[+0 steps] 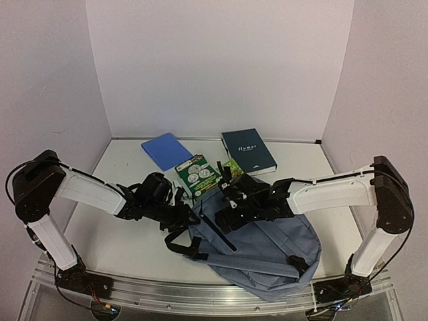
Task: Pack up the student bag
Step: Unzip the student bag at the center of the board.
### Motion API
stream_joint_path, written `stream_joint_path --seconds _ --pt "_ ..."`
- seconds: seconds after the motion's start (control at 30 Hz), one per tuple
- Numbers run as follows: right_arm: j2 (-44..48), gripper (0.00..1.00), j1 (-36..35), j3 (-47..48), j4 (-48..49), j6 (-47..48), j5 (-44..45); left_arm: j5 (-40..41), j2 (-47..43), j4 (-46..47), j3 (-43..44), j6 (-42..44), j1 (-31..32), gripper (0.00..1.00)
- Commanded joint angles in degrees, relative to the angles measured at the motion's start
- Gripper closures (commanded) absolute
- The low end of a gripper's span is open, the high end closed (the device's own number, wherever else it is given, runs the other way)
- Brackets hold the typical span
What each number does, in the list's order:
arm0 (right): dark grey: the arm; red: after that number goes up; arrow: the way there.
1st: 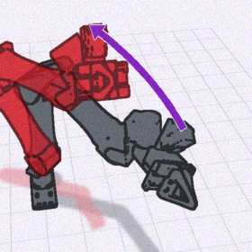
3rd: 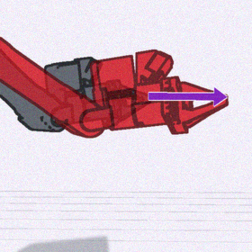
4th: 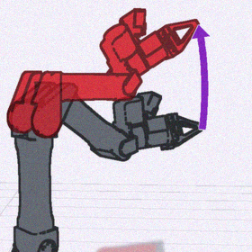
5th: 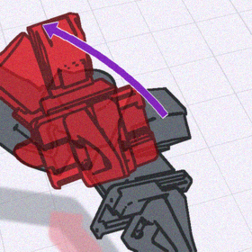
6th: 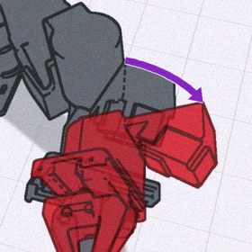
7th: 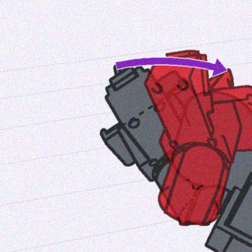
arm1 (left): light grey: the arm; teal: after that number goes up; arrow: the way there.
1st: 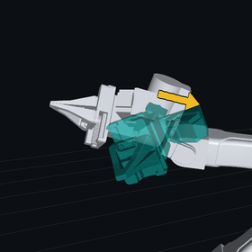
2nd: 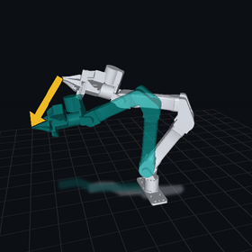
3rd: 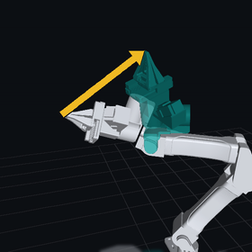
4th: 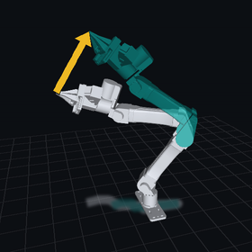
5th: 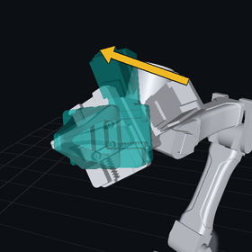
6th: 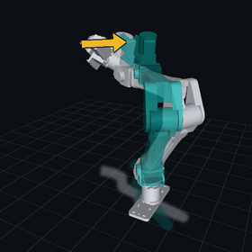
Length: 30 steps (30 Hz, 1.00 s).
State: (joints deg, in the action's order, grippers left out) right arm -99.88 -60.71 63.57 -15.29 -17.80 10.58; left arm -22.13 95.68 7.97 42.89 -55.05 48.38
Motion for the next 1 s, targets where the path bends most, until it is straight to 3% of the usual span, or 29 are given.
stream_joint_path --seconds 0.0,0.43,0.67,0.77,0.9,0.97 --pt "-1.59 0.04 -0.88 0.47 -0.02 3.79 1.76 1.38 0.05 0.47 2.01 -0.06 0.4 0.56" --pt "-5.78 0.02 -5.61 3.18 -0.18 5.66 3.14 1.34 0.06 0.64 2.27 0.11 0.46 0.69" --pt "-10.82 0.04 -6.17 6.66 -4.17 2.13 15.97 1.83 -0.62 0.56 1.88 0.21 0.45 0.79" --pt "-11.92 0.17 -6.17 7.7 -5.75 -0.04 21.9 2.3 -0.67 0.4 1.83 0.14 0.49 0.83" --pt "-11.62 0.42 -6.17 8.26 -7.04 -1.73 26.31 2.97 -0.26 0.13 2.14 -0.12 0.48 0.86" --pt "-11.1 0.61 -6.17 8.49 -7.35 -2.28 26.65 3.51 -0.14 0.05 2.27 -0.44 0.51 0.88"
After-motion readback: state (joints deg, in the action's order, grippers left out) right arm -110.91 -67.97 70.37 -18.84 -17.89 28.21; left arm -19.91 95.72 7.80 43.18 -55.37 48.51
